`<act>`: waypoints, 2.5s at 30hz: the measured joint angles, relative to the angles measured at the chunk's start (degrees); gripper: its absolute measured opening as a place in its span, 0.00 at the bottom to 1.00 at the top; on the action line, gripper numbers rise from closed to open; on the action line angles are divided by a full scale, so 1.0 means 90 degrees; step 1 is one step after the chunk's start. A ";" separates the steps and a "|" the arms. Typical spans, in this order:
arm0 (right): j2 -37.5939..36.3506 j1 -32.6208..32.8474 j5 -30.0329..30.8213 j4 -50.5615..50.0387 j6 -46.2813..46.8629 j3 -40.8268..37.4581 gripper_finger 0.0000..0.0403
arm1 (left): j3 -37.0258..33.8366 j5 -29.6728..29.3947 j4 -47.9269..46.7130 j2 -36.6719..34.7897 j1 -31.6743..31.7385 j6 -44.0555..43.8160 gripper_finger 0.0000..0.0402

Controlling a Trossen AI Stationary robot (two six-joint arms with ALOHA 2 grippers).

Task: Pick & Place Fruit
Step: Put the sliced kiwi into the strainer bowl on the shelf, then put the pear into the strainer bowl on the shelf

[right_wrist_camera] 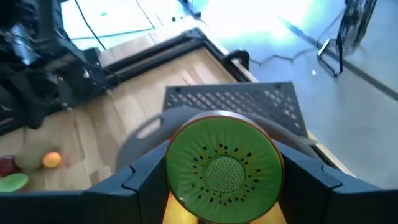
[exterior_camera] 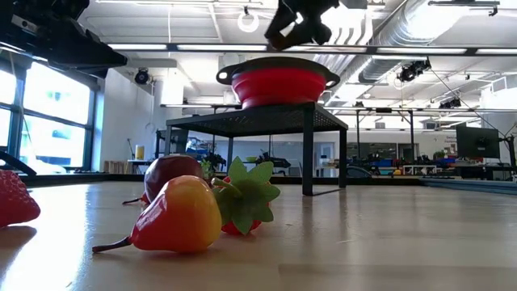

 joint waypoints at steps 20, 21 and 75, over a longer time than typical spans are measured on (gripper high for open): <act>0.0510 0.0011 -0.0129 -0.1430 0.0039 0.0000 0.57 | 0.0000 0.0002 0.0005 0.0002 -0.0002 0.0000 0.03; 0.0537 0.0021 -0.0153 -0.1461 0.0051 0.0000 0.57 | 0.0000 0.0002 0.0004 0.0002 -0.0002 0.0000 0.03; -0.0476 0.1245 -0.0135 -0.1979 0.0045 0.0002 0.63 | 0.0000 0.0005 0.0003 0.0000 -0.0002 0.0000 0.03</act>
